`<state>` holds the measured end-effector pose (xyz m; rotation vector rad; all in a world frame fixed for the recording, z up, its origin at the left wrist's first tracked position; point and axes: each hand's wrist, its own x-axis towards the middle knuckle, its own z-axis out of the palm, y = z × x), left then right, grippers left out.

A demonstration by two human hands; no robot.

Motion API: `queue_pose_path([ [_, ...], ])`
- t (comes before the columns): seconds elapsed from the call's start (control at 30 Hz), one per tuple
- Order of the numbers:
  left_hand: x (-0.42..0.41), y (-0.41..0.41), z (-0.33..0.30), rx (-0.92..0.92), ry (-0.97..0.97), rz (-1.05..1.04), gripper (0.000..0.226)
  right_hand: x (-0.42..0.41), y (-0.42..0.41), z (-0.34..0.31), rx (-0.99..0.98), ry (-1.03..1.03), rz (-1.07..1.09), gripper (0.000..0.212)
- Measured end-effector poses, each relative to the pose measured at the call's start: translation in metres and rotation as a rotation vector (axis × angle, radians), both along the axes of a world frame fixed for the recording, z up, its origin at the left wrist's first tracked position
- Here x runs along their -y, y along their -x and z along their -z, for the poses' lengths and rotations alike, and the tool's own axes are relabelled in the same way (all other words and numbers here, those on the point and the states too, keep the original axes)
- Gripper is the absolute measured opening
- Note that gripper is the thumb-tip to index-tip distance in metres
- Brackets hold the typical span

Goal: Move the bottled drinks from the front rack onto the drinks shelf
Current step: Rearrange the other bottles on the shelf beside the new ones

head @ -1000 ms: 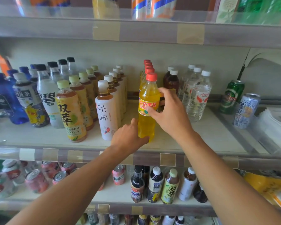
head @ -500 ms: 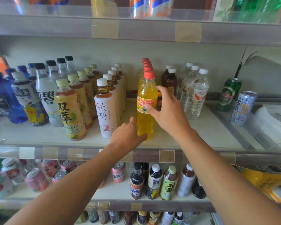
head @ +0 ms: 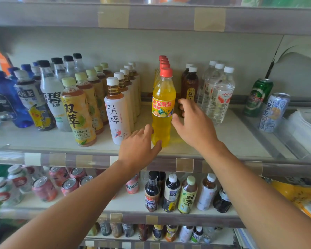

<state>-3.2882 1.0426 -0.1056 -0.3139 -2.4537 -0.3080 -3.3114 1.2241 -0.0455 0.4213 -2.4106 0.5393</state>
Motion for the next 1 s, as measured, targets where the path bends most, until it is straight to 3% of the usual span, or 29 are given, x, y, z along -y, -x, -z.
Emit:
queue_pose_path([
  [0.1,-0.014,-0.001,0.007,-0.17,0.135,0.167,0.025,-0.007,0.003,0.004,-0.011,-0.154,0.152,0.034],
  [0.23,-0.044,0.002,0.012,-0.175,0.218,0.161,0.021,-0.018,0.017,0.012,0.008,-0.202,0.268,0.029],
  [0.43,-0.068,0.011,0.017,-0.146,0.272,0.127,0.018,-0.034,0.044,0.029,0.087,-0.04,0.31,0.03],
  [0.73,-0.093,0.029,0.027,-0.144,0.174,0.113,0.022,-0.034,0.109,0.04,0.244,0.301,0.297,0.046],
  [1.0,-0.1,0.035,0.029,-0.168,0.142,0.106,0.026,-0.028,0.153,0.054,0.296,0.333,0.298,0.06],
])
